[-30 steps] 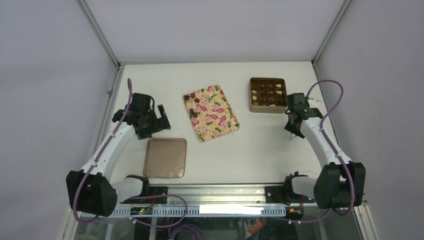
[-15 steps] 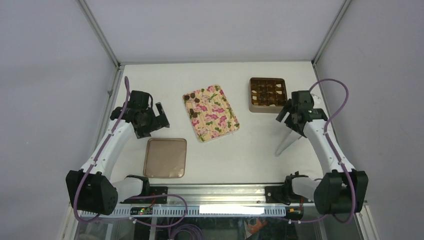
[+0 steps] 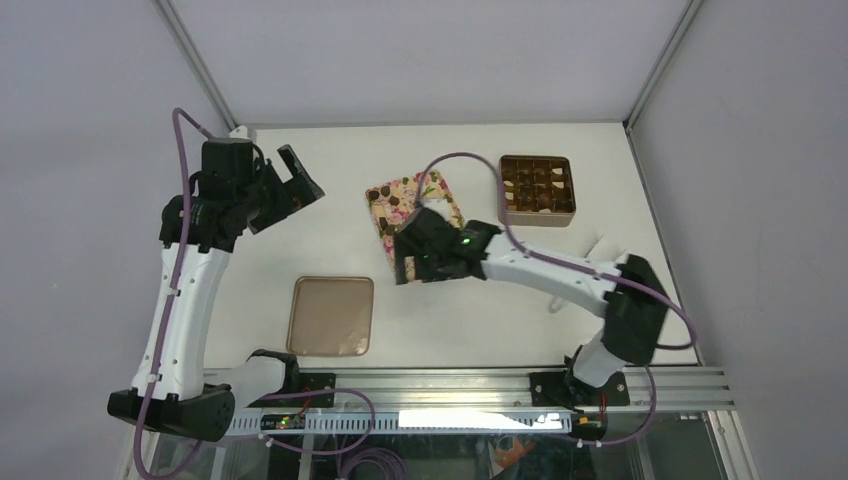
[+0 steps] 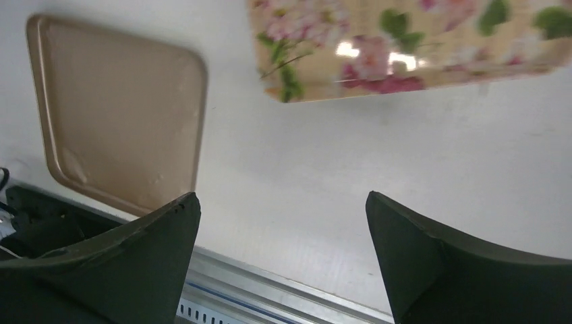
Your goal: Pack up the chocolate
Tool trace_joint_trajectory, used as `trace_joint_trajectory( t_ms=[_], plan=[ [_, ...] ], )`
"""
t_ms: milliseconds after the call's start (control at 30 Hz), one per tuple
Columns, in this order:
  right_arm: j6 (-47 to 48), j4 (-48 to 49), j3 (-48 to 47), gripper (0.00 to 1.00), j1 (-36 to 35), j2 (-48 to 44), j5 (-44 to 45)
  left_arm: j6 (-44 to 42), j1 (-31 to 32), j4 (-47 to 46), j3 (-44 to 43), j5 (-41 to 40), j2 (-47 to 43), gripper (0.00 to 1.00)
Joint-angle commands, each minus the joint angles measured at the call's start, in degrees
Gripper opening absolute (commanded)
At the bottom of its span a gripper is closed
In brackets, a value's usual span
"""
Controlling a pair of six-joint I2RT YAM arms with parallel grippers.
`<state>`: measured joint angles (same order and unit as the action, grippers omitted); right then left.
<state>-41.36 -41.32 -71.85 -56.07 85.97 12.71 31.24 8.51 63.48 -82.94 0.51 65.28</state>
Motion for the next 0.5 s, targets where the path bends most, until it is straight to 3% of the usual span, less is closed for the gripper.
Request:
trace_joint_trajectory(
  t_ms=[0,133,300,467],
  plan=[
    [-7.06,-2.07,-11.91,0.93,-9.59,12.91,3.15,2.35,-0.69,7.56,-4.10,-4.44,-1.06,0.99],
    [-11.76,-9.17,-23.55,0.91,-13.08,25.09,2.10,1.24,-0.69,11.63,-8.51,-4.31,-1.63,0.99],
    [-12.57,-11.81,-29.81,0.84,-14.18,33.81,2.19,1.36,-0.69,12.54,-11.01,-6.75,-3.65,0.99],
    [-13.37,-15.22,-33.98,0.69,-14.23,39.08,5.35,1.71,-0.69,12.49,-9.75,-6.76,-3.63,0.99]
  ],
)
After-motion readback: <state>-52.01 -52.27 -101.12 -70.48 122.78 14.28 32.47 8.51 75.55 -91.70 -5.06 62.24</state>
